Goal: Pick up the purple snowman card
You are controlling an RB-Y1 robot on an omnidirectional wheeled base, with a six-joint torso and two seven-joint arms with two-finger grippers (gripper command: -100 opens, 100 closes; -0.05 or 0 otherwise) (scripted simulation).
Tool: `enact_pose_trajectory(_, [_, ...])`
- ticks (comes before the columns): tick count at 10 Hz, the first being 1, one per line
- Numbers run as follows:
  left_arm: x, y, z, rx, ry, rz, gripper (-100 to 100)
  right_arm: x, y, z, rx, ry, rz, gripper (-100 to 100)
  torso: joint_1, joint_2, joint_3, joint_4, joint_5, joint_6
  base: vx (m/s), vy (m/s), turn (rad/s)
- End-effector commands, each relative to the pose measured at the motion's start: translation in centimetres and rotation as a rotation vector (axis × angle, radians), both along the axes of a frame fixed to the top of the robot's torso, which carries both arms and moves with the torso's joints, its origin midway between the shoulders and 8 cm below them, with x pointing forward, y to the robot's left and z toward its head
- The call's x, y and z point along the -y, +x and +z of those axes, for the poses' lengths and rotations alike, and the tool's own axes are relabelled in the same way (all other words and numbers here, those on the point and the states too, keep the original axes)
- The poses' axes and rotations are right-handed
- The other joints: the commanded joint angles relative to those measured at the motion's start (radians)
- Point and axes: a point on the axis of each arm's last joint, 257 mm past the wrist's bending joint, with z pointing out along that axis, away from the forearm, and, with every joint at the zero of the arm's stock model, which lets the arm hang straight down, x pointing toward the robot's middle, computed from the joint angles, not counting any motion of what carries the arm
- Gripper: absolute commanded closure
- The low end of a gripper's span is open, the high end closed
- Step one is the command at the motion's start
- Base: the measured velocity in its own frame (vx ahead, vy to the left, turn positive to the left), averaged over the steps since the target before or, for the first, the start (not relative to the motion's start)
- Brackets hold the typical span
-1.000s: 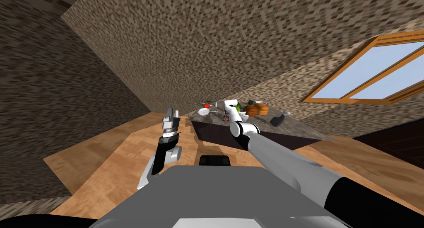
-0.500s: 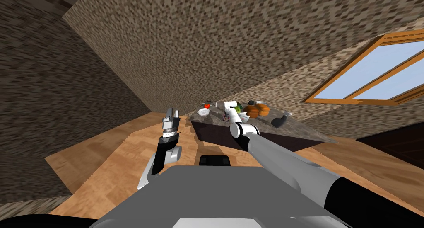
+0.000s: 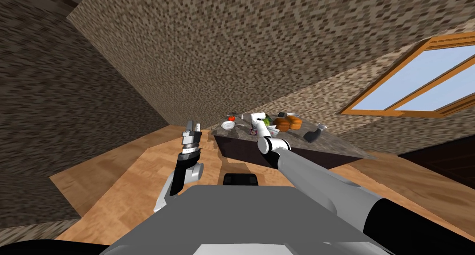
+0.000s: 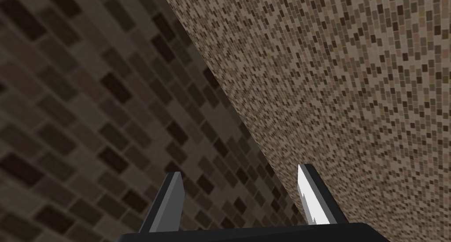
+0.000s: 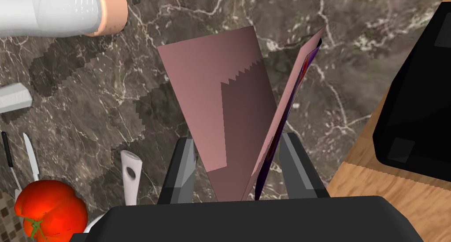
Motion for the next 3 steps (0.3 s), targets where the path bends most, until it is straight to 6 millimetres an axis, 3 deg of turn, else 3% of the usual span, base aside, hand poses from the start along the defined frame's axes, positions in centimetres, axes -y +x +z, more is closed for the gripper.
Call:
enact_pose_trajectory(1, [0.00, 0.00, 0.00, 0.000, 0.000, 0.000, 0, 0.11, -0.01, 1.10, -0.003, 0.000, 0.002, 100, 0.000, 0.000, 0.000, 0.000, 0.000, 0.000, -0.043, 0.024, -0.025])
enact_pose_trajectory(2, [0.00, 0.00, 0.00, 0.000, 0.000, 0.000, 0, 0.07, 0.10, 0.76, 0.000, 0.000, 0.001, 100, 0.001, 0.001, 0.001, 0.000, 0.000, 0.000, -0.016, 0.012, -0.008])
enact_pose_trajectory(3, [0.00, 0.00, 0.00, 0.000, 0.000, 0.000, 0, 0.10, 0.08, 0.84, -0.001, 0.000, 0.001, 0, 0.001, 0.000, 0.000, 0.000, 0.000, 0.000, 0.000, 0.000, 0.000])
